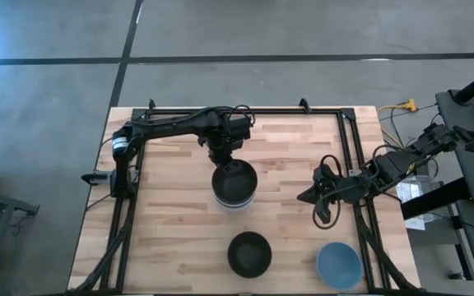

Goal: Nest bowls inside each other
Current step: Stack the left black bowl on top of the white bowl

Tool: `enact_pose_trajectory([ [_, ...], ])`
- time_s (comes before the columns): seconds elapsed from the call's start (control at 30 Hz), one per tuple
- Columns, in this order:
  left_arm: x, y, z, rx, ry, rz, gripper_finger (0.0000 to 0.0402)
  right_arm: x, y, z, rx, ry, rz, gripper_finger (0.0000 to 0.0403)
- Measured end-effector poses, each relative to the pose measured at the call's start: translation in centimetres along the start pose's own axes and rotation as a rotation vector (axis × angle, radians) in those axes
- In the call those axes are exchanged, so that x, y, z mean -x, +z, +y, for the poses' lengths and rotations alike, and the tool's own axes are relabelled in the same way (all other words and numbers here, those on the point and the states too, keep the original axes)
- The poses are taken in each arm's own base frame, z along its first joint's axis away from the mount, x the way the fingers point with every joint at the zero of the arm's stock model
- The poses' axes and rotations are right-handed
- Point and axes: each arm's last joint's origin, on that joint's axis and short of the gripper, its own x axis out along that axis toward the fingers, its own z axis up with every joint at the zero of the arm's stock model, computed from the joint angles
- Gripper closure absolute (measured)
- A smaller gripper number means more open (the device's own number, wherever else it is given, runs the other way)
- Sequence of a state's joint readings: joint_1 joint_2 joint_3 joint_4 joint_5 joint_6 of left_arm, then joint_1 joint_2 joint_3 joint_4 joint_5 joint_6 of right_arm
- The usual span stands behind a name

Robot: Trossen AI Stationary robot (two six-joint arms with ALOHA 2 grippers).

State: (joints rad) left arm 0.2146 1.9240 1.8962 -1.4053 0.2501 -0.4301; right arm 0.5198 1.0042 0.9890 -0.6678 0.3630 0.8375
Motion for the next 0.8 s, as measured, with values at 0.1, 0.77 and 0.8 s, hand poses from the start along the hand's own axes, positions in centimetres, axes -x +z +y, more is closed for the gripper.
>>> enact_pose_trajectory([
  [0.1, -0.1, 0.0, 0.1, -0.010, 0.008, 0.000, 0.0402, 0.0, 0.0, 0.0, 0.000, 0.000, 0.000, 0.0394],
  [0.77, 0.1, -0.4, -0.3, -0.063, 0.000, -0.012, 0.0255, 0.0, 0.1, 0.1, -0.007, 0.010, -0.011, 0.0394],
  [0.8, 0.4, -0.5, -0.3, -0.061, -0.002, -0.020, 0.0250, 0.0, 0.1, 0.1, -0.007, 0.011, -0.011, 0.0394],
])
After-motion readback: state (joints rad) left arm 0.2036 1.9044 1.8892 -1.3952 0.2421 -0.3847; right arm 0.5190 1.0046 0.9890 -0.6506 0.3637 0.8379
